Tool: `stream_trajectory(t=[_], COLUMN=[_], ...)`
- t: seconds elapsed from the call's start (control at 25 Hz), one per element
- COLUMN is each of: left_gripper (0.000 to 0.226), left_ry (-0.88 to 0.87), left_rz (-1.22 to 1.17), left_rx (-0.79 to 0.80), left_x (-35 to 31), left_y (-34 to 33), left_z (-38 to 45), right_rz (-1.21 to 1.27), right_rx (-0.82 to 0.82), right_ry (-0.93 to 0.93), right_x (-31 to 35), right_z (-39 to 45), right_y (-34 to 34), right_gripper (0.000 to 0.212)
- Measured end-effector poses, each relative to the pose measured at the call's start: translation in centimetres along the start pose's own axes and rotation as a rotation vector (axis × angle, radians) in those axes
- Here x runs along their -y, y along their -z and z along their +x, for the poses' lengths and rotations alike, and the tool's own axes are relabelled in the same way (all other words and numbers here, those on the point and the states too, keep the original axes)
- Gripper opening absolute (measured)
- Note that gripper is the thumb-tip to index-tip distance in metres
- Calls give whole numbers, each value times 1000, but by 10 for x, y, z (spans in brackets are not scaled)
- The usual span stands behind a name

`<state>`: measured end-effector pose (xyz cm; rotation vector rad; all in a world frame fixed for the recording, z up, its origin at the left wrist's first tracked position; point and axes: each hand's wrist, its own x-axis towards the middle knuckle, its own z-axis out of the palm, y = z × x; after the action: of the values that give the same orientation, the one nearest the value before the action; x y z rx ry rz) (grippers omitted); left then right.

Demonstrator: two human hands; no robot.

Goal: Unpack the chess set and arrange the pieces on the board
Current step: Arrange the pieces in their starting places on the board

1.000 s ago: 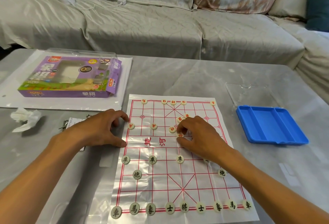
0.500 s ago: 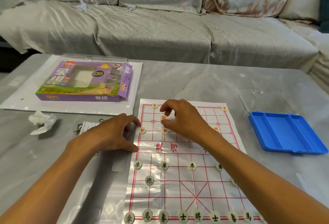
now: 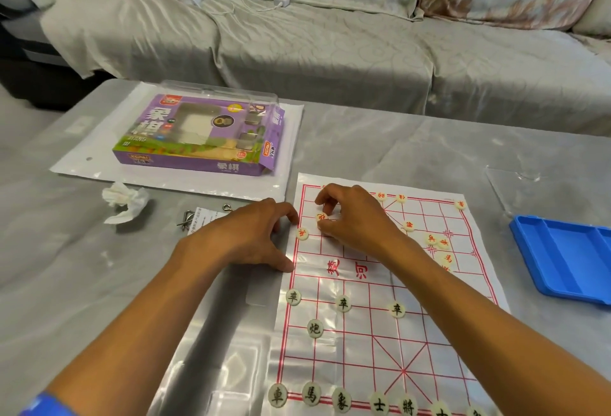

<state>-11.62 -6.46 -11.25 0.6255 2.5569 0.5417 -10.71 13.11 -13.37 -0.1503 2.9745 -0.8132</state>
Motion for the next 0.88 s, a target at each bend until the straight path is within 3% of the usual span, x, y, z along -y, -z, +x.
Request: stream_trajectory(t=[0.2, 0.36, 0.6, 0.88], left_gripper=[70, 68, 68, 69], left_ry=[0, -8, 15, 18], left_rz=[20, 17, 6, 2], left_rx=[-8, -13, -9, -2], left_x=[4, 2, 2, 3], left_y=[0, 0, -1, -1], left_z=[0, -1, -1, 0], right_rz=[53, 32, -75, -194], right_rx=[-87, -244, -73, -128], right_ry=[-9, -207, -215, -192], right_x=[-17, -72, -98, -99], right_z=[-24, -61, -69, -61], right_y=[21, 55, 66, 58], right_gripper=[29, 15, 32, 28])
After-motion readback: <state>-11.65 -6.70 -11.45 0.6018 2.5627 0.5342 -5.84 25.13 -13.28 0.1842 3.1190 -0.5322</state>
